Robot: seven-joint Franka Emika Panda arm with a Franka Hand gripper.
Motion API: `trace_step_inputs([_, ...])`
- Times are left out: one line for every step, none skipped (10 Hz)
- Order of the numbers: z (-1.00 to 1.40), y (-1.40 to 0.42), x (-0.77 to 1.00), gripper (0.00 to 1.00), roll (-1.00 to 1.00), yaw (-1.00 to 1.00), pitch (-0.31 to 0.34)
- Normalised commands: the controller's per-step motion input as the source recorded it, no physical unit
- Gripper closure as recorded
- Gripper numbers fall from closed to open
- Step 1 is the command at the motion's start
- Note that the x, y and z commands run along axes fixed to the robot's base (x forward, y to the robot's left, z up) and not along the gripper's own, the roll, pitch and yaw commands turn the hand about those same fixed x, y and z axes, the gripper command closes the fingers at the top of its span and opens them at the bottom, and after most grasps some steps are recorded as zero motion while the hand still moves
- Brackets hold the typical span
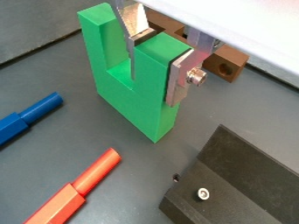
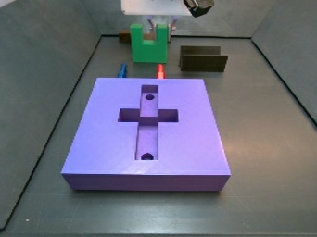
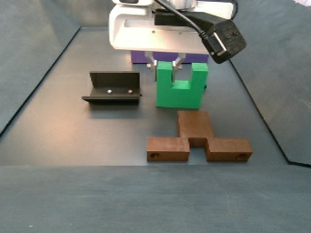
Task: Pick up the green object. Move up. Move to above the board. Insert the green object.
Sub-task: Pick up the green object, then move up, then move to above the board.
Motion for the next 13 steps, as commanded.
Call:
trace_step_inputs([0.0, 0.0, 0.0, 1.0, 0.0, 0.0, 0.0])
trace_step_inputs([0.0, 0.0, 0.0, 1.0, 0.0, 0.0, 0.0])
trace_step_inputs([0.0, 0.0, 0.0, 1.0, 0.0, 0.0, 0.0])
trace_step_inputs([0.0, 0.0, 0.0, 1.0, 0.0, 0.0, 0.0])
trace_step_inputs([0.83, 0.0, 0.0, 1.0, 0.0, 0.0, 0.0])
trace_step_inputs([0.76, 0.0, 0.03, 1.0, 0.0, 0.0, 0.019])
trace_step_inputs([0.55, 0.0, 0.0, 1.0, 0.01, -0.01, 0.034])
trace_step_inputs([0.18, 0.01, 0.03, 1.0, 0.02, -0.01, 0.012])
trace_step_inputs([1.4, 0.0, 0.0, 1.0, 0.0, 0.0, 0.0])
trace_step_inputs([1.4, 0.0, -0.01, 1.0, -0.01, 0.0, 0.01])
trace_step_inputs([1.4, 0.0, -0.05, 1.0, 0.01, 0.0, 0.03])
trace_step_inputs([1.4, 0.0, 0.0, 1.0, 0.01, 0.01, 0.027])
trace_step_inputs([1.4, 0.01, 0.05, 1.0, 0.0, 0.0, 0.083])
